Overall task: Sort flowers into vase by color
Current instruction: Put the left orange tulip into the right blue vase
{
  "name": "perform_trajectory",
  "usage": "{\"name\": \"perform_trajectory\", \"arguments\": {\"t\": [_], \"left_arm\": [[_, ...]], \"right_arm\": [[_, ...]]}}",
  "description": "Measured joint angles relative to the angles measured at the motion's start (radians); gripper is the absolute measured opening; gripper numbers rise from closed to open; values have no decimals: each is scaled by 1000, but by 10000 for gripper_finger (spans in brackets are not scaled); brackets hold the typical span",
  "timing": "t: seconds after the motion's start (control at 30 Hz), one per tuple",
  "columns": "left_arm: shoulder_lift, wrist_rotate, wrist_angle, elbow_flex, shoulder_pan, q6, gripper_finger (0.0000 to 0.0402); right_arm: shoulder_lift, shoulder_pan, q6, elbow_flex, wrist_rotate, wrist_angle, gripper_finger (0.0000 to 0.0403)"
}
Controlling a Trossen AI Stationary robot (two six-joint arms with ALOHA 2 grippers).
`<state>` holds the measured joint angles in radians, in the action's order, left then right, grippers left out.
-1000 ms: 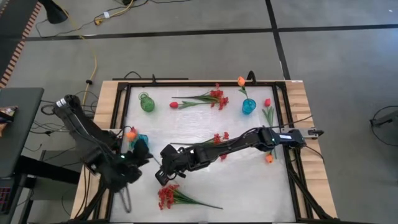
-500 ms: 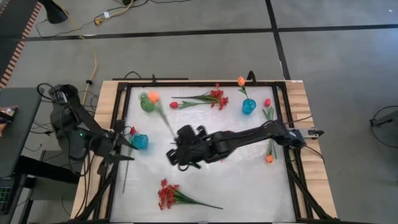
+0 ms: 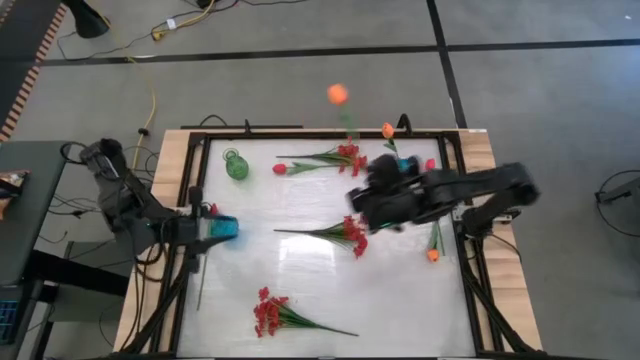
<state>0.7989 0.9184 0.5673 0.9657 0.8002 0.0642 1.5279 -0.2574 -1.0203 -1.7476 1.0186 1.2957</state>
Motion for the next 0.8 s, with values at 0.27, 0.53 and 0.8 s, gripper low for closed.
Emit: {"name": "perform_trajectory", "arguments": {"t": [0.27, 0.53, 0.8], "left_arm": [[43, -90, -142, -11, -319, 4, 155], [87, -225, -242, -11, -536, -71, 155], [99, -272, -248, -10, -622, -84, 155]], "right_arm": [[-542, 116, 290, 652, -27, -584, 22], [-845, 367, 631, 1114, -194, -1163, 22], [-878, 598, 765, 1292, -346, -1403, 22]]}}
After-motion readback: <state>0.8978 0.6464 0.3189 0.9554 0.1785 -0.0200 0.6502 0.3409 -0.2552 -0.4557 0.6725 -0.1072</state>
